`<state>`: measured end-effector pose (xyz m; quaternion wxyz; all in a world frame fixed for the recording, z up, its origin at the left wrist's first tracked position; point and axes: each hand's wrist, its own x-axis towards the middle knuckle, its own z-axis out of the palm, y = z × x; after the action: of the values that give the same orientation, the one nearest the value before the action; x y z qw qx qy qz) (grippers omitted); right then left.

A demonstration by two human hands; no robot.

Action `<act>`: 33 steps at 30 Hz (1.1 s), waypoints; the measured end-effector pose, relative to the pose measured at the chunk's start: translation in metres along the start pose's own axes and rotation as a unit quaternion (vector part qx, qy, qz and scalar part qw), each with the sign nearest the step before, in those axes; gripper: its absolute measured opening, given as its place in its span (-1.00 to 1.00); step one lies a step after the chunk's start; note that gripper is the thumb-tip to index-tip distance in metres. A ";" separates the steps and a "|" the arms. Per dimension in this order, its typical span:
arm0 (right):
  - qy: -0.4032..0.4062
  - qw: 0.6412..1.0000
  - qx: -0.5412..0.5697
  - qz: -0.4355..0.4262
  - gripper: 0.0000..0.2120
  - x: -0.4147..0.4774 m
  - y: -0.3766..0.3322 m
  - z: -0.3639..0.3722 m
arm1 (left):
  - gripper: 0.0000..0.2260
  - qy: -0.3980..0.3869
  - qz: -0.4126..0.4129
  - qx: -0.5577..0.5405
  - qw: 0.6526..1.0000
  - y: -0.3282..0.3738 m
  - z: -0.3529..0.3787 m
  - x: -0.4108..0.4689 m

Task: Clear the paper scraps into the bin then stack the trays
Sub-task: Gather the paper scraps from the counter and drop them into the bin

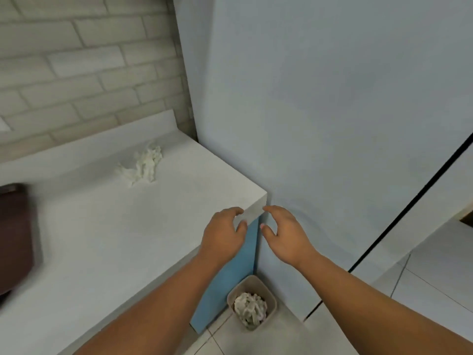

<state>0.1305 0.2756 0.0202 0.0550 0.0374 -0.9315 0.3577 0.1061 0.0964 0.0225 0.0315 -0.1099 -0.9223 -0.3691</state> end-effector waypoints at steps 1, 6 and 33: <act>-0.002 1.000 0.002 -0.013 -0.54 0.008 -0.009 0.001 | -0.67 0.012 -0.002 0.004 1.000 -0.003 -0.013 0.003; -0.031 0.998 0.003 -0.060 -0.55 0.051 -0.053 0.024 | -0.67 0.058 -0.034 0.018 0.998 -0.037 -0.067 0.015; -0.158 0.981 -0.020 -0.112 -0.64 0.299 -0.135 0.226 | -0.54 -0.097 -0.161 0.238 0.953 -0.335 -0.224 0.215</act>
<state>-0.1681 0.0148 -0.0187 -0.0523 0.1965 -0.9253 0.3202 -0.1841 -0.2547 -0.0104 -0.0931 0.0152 -0.9874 -0.1268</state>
